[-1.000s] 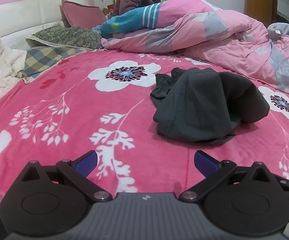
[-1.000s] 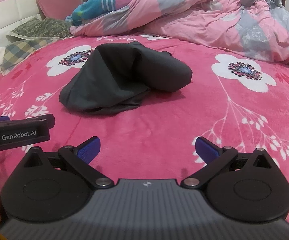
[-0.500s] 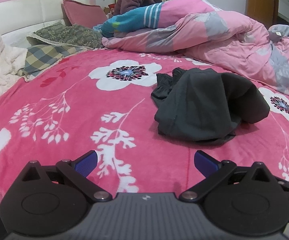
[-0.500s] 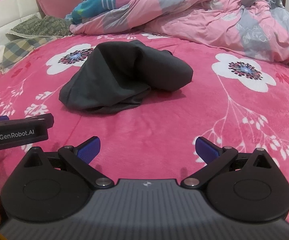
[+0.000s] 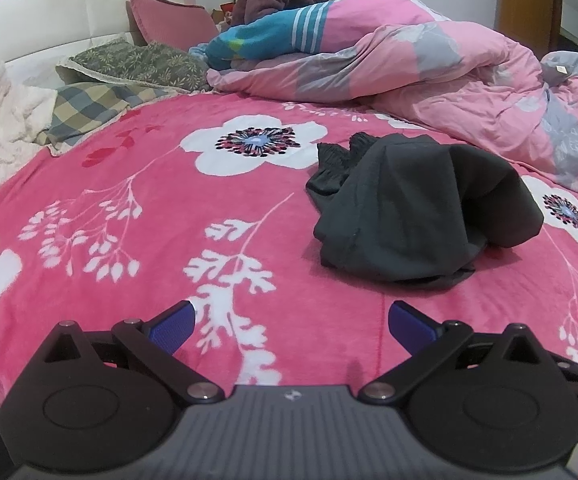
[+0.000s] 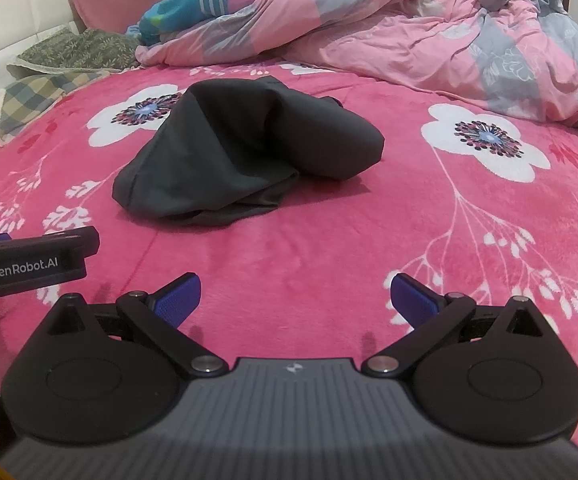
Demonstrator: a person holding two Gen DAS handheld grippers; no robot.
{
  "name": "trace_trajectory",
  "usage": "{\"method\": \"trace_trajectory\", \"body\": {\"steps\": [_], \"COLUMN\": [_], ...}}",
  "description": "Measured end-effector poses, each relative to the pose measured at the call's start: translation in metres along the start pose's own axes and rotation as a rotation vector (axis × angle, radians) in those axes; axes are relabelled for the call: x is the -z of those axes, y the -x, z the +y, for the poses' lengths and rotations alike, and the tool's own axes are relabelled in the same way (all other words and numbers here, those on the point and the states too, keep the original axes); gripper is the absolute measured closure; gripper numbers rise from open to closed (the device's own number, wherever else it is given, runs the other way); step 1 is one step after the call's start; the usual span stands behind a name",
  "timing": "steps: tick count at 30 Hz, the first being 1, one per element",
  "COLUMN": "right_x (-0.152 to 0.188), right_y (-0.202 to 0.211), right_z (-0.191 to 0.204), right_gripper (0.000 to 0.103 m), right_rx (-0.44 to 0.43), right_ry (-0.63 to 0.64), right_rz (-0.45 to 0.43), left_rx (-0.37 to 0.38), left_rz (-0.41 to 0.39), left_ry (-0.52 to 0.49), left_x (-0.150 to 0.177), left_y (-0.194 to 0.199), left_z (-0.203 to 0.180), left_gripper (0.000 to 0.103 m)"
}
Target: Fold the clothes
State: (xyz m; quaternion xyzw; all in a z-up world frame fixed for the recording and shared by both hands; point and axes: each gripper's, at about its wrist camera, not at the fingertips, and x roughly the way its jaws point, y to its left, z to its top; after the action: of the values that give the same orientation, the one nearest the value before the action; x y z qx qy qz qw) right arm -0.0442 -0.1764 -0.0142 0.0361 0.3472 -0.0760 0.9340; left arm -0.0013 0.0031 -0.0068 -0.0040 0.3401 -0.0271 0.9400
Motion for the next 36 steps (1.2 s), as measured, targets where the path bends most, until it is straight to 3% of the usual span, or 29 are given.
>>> {"method": "trace_trajectory", "body": {"steps": [17, 25, 36], "right_x": [-0.003, -0.005, -0.055], "right_y": [-0.011, -0.021, -0.016], "right_z": [0.0, -0.014, -0.045], "right_gripper": [0.001, 0.001, 0.001], "right_rx": [0.004, -0.03, -0.131], "right_ry": [0.001, -0.021, -0.086], "right_rz": [0.013, -0.019, -0.244], "left_rx": [0.035, 0.104, 0.225], "left_rz": [-0.027, -0.025, -0.072], "left_ry": [0.027, 0.069, 0.194], "left_x": [-0.002, -0.006, -0.028], "left_y": [-0.011, -0.026, -0.045], "left_z": [0.002, 0.006, 0.019], "left_gripper": [0.0, 0.0, 0.0]}}
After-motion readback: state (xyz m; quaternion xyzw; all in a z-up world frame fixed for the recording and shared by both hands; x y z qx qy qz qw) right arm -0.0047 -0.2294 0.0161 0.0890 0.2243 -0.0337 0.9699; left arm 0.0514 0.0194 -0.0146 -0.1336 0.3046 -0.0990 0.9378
